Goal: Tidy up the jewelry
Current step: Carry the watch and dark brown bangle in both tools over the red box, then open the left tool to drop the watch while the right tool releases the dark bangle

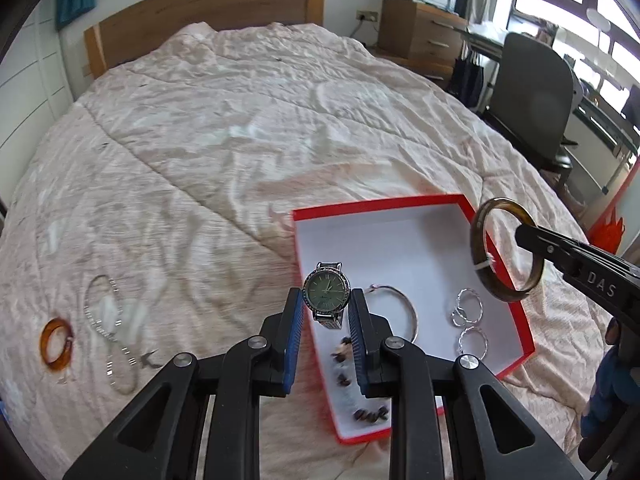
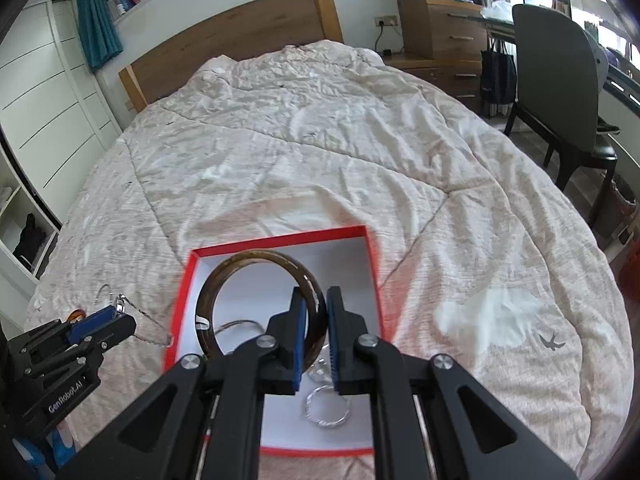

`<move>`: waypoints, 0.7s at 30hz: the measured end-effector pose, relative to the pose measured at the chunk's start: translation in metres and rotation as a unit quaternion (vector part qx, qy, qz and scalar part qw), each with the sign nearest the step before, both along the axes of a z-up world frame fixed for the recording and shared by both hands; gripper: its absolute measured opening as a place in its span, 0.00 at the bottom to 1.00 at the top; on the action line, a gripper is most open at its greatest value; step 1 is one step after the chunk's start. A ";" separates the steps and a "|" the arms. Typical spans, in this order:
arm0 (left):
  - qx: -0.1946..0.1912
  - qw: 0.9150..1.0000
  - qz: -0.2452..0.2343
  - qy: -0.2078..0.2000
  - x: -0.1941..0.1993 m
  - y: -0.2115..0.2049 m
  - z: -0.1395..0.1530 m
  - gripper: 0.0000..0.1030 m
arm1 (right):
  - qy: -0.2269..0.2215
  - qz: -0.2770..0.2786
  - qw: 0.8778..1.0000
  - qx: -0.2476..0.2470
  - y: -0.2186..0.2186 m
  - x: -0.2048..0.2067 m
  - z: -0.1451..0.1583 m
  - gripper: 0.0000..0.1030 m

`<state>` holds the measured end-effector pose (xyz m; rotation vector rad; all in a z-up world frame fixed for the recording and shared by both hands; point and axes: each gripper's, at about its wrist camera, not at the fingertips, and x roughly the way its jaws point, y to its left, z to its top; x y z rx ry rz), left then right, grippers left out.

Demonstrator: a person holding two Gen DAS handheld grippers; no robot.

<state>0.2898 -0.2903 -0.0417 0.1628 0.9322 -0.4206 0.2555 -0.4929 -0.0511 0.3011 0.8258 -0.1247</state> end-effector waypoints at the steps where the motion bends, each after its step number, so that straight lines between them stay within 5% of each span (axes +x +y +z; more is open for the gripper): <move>1: 0.003 1.000 -0.004 0.003 0.002 -0.006 -0.004 0.22 | 0.002 -0.001 1.000 0.001 -0.003 0.003 -0.004 0.09; 21: 0.018 0.998 -0.039 0.046 0.016 -0.043 -0.060 0.22 | 0.047 0.002 0.999 -0.001 -0.020 0.024 -0.061 0.09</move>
